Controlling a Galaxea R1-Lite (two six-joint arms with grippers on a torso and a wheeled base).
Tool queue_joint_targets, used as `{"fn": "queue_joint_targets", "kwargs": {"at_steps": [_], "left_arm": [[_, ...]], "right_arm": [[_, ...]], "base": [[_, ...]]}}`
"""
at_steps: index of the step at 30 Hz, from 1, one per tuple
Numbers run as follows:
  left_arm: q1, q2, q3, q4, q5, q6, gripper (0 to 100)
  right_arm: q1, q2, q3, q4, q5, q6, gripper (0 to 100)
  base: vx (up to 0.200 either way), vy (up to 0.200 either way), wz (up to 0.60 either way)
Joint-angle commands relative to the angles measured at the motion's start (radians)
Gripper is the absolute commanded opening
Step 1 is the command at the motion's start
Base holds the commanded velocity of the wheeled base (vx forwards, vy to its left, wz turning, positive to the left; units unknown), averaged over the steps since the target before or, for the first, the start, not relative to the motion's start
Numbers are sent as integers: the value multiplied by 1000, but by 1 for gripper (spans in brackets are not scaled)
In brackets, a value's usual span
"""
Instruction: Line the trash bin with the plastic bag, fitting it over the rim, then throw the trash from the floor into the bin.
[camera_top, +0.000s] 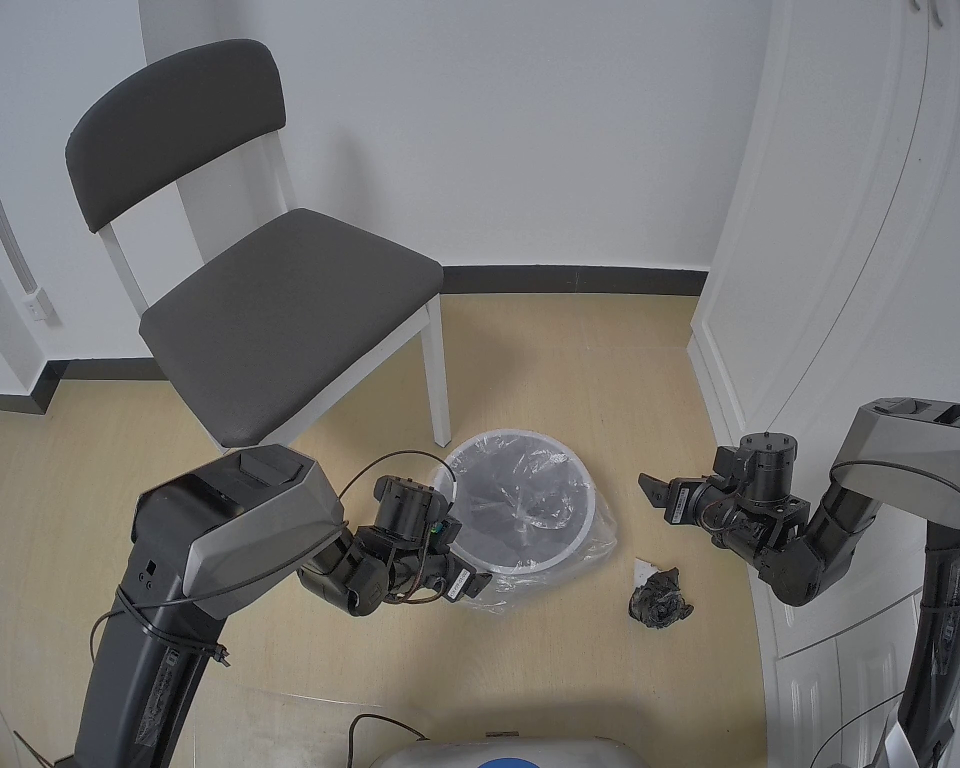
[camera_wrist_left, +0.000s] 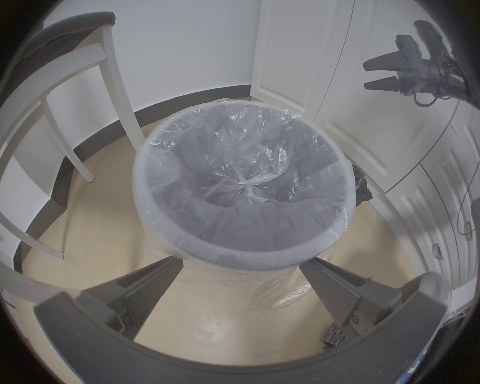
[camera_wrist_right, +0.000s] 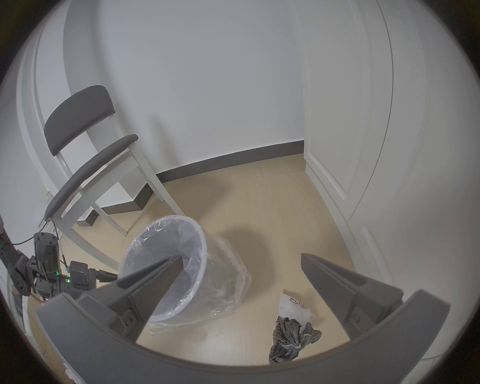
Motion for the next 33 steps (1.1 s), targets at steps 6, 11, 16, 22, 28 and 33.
{"fn": "queue_joint_targets", "kwargs": {"at_steps": [6, 11, 16, 22, 28, 33], "left_arm": [[33, 38, -172, 155, -9, -1, 100], [66, 77, -278, 193, -12, 5, 0], [86, 78, -316, 266, -43, 10, 0], [164, 121, -390, 292, -129, 108, 0], [205, 178, -483, 344, -158, 130, 0], [207, 227, -557, 367, -164, 128, 0]], "right_arm": [[-3, 1, -2, 0, 6, 0, 100], [-3, -4, 3, 0, 6, 0, 100], [-3, -4, 1, 0, 6, 0, 100], [-3, 0, 3, 0, 7, 0, 100], [-3, 7, 4, 0, 9, 0, 100], [-3, 18, 4, 0, 27, 0, 100]], "base": [[0, 0, 0], [0, 0, 0], [0, 0, 0], [0, 0, 0], [0, 0, 0], [0, 0, 0]]}}
